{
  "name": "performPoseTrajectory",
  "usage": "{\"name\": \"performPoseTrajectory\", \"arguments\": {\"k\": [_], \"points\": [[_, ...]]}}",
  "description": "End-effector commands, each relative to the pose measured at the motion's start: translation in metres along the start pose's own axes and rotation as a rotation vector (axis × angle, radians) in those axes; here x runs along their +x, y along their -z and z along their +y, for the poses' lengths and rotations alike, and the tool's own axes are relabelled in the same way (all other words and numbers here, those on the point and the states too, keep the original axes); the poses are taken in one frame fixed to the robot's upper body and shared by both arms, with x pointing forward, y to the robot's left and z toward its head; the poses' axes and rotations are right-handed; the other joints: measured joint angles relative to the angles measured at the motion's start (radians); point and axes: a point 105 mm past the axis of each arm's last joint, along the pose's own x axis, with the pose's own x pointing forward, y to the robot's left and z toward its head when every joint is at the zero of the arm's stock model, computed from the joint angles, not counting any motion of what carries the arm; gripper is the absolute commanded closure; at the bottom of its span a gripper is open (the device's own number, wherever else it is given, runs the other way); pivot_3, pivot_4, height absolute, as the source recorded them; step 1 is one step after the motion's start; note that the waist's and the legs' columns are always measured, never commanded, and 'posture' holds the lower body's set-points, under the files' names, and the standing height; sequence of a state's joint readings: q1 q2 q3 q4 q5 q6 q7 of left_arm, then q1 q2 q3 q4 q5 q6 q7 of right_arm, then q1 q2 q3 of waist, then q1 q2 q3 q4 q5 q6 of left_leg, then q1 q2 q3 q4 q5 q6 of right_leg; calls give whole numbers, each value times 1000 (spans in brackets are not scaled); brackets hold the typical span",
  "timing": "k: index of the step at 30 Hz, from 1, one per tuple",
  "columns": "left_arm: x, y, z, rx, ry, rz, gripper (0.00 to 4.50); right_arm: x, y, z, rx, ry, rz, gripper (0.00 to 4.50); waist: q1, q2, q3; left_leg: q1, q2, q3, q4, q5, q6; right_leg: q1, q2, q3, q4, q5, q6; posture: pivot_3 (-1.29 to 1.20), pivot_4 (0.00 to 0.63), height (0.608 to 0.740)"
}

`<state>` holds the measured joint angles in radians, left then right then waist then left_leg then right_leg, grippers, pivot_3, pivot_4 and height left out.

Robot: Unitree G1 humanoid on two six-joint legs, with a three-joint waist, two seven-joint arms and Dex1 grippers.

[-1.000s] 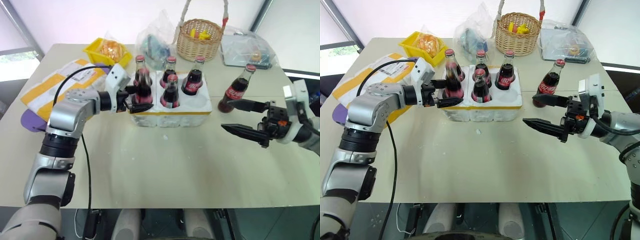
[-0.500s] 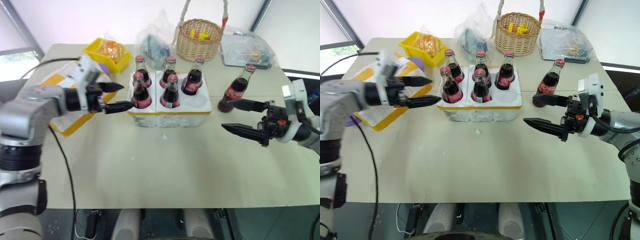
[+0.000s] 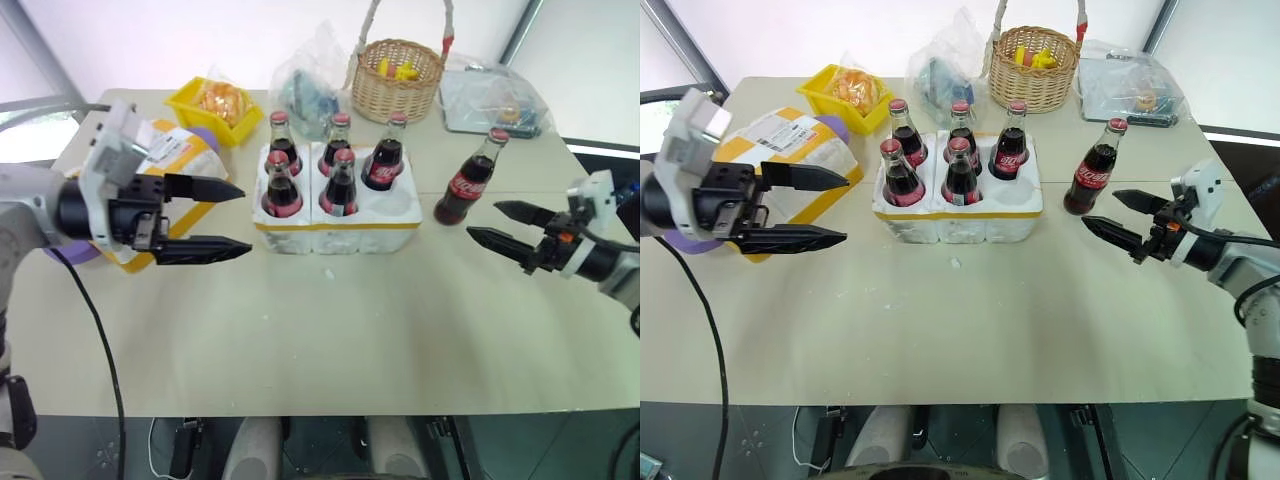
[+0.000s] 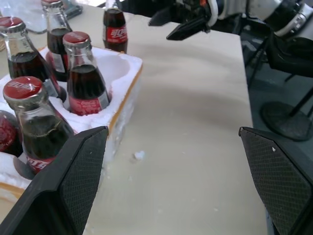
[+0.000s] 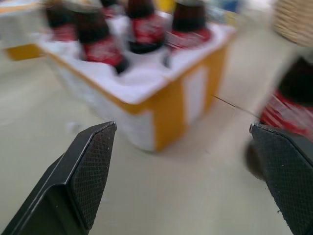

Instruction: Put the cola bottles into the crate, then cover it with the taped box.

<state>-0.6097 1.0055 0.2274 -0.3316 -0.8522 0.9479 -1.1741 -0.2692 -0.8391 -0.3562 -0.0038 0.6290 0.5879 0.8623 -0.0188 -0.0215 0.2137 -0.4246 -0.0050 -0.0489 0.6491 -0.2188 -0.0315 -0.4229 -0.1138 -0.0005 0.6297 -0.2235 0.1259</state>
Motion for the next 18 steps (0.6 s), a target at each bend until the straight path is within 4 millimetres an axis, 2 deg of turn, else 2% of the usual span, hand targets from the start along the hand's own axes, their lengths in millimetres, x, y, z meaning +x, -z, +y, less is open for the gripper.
{"name": "performPoseTrajectory", "arguments": {"k": [1,7,18], "points": [[1,-5,6,49,-56,-22,29,6,-10,-18,-44,131,-55,0,-1,1,0,0,0,0,0,0,0,0,0,0,0,0,0,0,150,737],[5,-3,10,48,-87,-53,29,23,-15,-35,-11,232,-142,0,1,1,0,0,0,0,0,0,0,0,0,0,0,0,0,0,150,737],[12,-8,7,56,-89,-91,29,57,-14,-48,17,241,-160,0,0,1,0,0,0,0,-1,0,0,0,0,0,0,0,0,0,150,737]]}}
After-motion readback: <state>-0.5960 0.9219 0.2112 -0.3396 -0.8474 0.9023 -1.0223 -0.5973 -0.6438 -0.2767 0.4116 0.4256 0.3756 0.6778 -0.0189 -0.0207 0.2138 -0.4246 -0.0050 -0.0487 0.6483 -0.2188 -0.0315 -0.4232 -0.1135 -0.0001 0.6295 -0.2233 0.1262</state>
